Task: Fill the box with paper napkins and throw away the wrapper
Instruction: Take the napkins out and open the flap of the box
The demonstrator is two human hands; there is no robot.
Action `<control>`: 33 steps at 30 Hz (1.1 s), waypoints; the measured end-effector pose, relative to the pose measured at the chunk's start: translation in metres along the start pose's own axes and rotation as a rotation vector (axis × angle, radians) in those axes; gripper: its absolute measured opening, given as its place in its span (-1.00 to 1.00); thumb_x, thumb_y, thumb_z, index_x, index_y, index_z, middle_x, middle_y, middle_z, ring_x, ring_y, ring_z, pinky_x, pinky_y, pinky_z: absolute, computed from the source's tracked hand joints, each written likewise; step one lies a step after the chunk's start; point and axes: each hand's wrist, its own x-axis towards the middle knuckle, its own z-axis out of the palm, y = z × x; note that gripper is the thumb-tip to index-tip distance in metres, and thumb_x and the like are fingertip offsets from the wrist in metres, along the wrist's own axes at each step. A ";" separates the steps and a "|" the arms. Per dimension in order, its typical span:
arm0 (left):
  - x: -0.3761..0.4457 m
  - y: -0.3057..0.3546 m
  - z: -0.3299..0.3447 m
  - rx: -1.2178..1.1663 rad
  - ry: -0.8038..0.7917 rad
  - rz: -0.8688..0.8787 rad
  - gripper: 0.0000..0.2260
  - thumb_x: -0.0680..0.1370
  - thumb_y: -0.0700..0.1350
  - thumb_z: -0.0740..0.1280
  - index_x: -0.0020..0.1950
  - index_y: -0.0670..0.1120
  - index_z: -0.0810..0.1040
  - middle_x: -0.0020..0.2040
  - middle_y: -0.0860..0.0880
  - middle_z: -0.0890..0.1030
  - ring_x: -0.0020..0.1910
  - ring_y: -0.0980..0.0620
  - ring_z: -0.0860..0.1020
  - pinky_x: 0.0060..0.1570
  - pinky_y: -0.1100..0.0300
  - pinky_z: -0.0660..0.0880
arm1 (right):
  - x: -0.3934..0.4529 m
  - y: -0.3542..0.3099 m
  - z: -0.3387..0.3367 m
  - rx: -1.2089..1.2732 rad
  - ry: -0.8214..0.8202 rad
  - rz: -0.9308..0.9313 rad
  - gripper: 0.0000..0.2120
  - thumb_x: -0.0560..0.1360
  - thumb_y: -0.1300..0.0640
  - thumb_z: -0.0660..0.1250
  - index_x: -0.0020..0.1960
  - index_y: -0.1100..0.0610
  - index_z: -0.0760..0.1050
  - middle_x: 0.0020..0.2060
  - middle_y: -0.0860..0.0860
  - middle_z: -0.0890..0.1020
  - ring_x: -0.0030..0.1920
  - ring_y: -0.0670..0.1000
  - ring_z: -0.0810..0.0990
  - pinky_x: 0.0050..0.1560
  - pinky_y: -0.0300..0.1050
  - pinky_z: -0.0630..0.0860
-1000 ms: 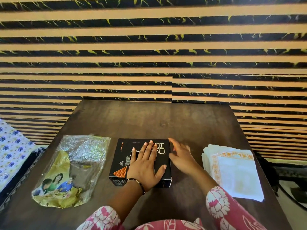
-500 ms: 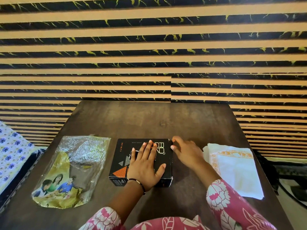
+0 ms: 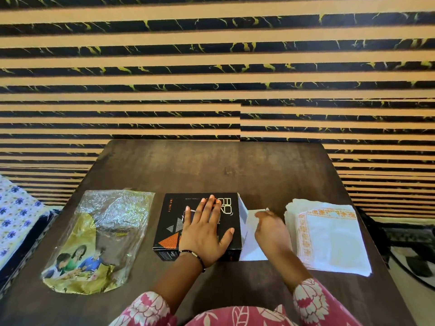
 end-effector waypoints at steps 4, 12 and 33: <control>0.000 -0.001 0.001 -0.004 0.003 0.002 -0.31 0.44 0.34 -0.24 0.51 0.06 -0.15 0.55 0.06 -0.15 0.52 0.05 -0.20 0.45 -0.10 -0.30 | -0.002 0.017 0.003 0.161 -0.146 0.210 -0.65 0.51 0.27 0.14 0.29 0.18 0.41 0.23 0.16 0.50 0.21 0.17 0.49 0.18 -0.04 0.44; 0.001 -0.001 0.002 -0.010 0.002 0.002 -0.34 0.48 0.33 -0.18 0.51 0.06 -0.16 0.55 0.06 -0.14 0.52 0.04 -0.19 0.43 -0.09 -0.31 | -0.003 0.012 0.013 0.410 -0.273 0.080 -0.73 0.56 0.33 0.16 0.11 0.14 0.59 0.10 0.06 0.59 0.13 0.04 0.55 0.12 -0.28 0.43; 0.003 -0.005 -0.004 0.130 -0.191 0.123 0.06 0.13 0.62 -0.12 0.48 0.08 -0.27 0.45 -0.06 -0.39 0.45 -0.20 -0.38 0.33 -0.41 -0.31 | -0.022 0.011 0.008 0.716 -0.839 0.056 -0.77 0.50 0.43 0.17 0.05 0.35 0.56 -0.16 0.07 0.66 -0.11 -0.01 0.65 -0.07 -0.19 0.61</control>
